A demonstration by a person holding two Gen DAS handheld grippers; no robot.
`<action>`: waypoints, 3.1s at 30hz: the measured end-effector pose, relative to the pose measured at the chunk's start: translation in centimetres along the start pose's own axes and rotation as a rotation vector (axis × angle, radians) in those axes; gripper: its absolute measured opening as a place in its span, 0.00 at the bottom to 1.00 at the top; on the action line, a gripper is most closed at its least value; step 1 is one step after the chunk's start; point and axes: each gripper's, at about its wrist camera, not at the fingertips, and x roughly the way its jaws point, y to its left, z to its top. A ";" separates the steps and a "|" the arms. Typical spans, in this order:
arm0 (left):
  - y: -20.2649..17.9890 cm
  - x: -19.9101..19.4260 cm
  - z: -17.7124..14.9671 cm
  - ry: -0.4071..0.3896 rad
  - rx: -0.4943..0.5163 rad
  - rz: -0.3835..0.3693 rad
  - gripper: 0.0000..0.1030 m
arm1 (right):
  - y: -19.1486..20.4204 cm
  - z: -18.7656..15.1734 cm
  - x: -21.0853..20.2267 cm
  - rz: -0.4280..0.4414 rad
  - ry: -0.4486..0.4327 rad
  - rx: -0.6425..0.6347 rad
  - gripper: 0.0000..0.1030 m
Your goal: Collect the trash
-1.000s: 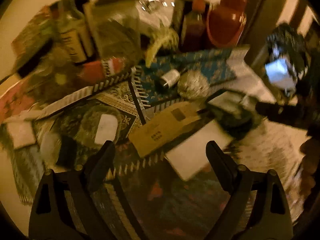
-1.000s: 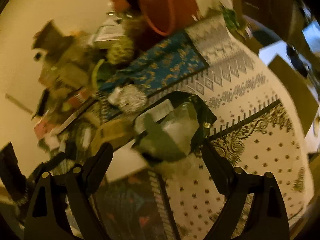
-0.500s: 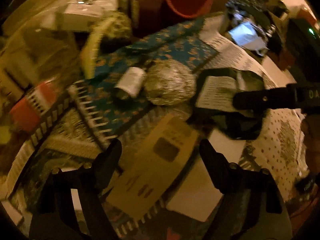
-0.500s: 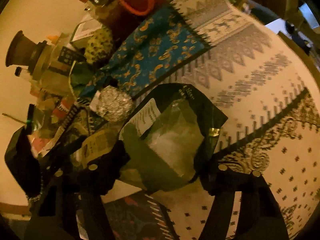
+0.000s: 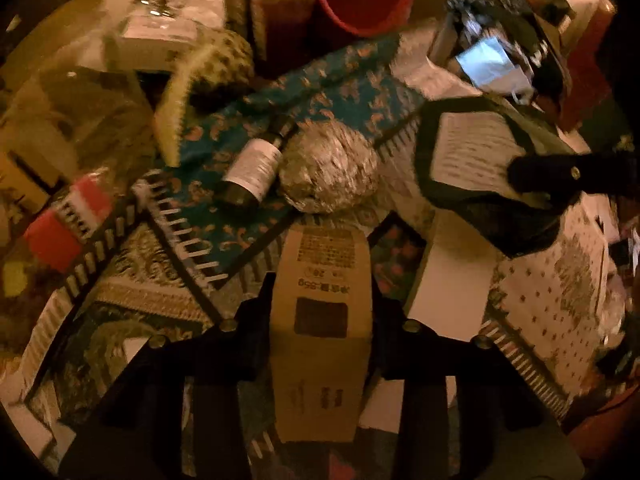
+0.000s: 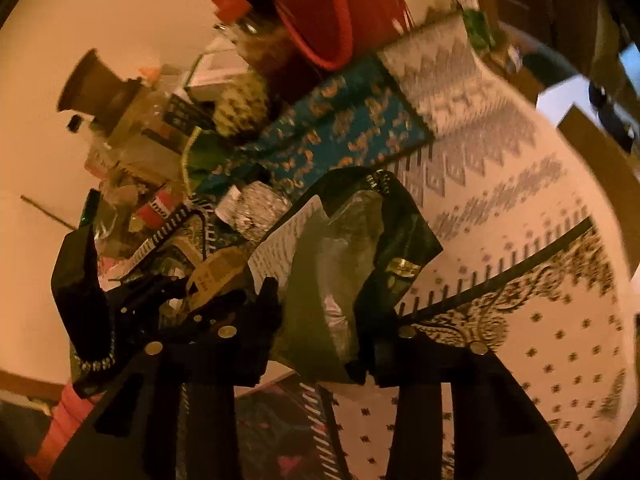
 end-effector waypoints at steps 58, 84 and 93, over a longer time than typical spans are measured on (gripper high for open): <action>-30.0 -36.0 -22.6 -0.685 -0.420 0.378 0.37 | 6.6 -24.7 -30.4 -0.021 -0.462 -0.491 0.30; -33.7 -33.7 -32.8 -0.516 -0.401 0.222 0.37 | 3.9 -35.4 -30.0 -0.149 -0.339 -0.373 0.30; -32.9 -25.4 -32.7 -0.399 -0.479 0.237 0.37 | -1.2 -35.0 -24.1 -0.163 -0.205 -0.385 0.30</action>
